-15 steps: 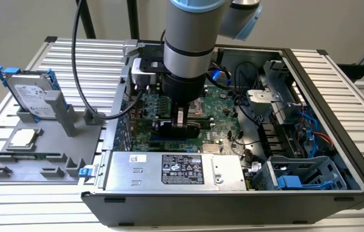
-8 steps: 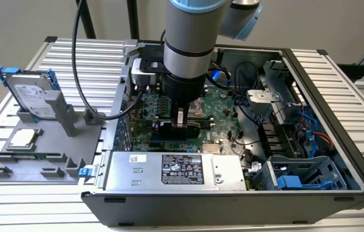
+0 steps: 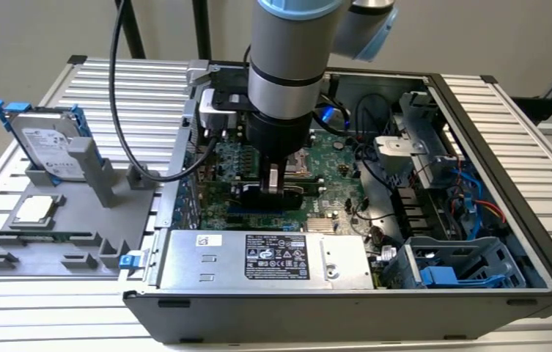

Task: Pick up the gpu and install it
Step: 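Insert the gpu into the slot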

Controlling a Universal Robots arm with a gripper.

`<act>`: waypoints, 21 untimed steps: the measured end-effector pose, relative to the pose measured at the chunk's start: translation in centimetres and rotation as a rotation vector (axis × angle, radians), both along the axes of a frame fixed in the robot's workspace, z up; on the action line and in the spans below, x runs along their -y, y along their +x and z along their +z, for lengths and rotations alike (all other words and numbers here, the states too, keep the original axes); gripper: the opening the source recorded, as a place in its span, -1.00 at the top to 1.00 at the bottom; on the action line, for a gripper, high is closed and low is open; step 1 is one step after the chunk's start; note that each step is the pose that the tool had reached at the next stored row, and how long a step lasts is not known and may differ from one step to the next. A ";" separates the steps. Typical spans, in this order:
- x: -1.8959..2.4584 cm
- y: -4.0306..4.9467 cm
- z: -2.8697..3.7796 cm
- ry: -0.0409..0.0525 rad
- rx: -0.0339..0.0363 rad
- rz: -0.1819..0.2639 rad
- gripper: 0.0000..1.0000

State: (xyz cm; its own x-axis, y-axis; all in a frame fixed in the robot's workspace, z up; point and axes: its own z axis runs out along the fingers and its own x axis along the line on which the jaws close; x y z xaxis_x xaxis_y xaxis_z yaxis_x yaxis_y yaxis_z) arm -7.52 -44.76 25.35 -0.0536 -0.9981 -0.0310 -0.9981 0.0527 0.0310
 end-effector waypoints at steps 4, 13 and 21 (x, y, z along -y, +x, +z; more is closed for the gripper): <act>0.00 -0.20 -0.01 0.0002 0.0002 0.000 1.00; 0.11 -0.37 -0.37 -0.0007 -0.0002 0.000 1.00; 0.10 -0.46 -0.38 0.0004 0.0004 0.000 1.00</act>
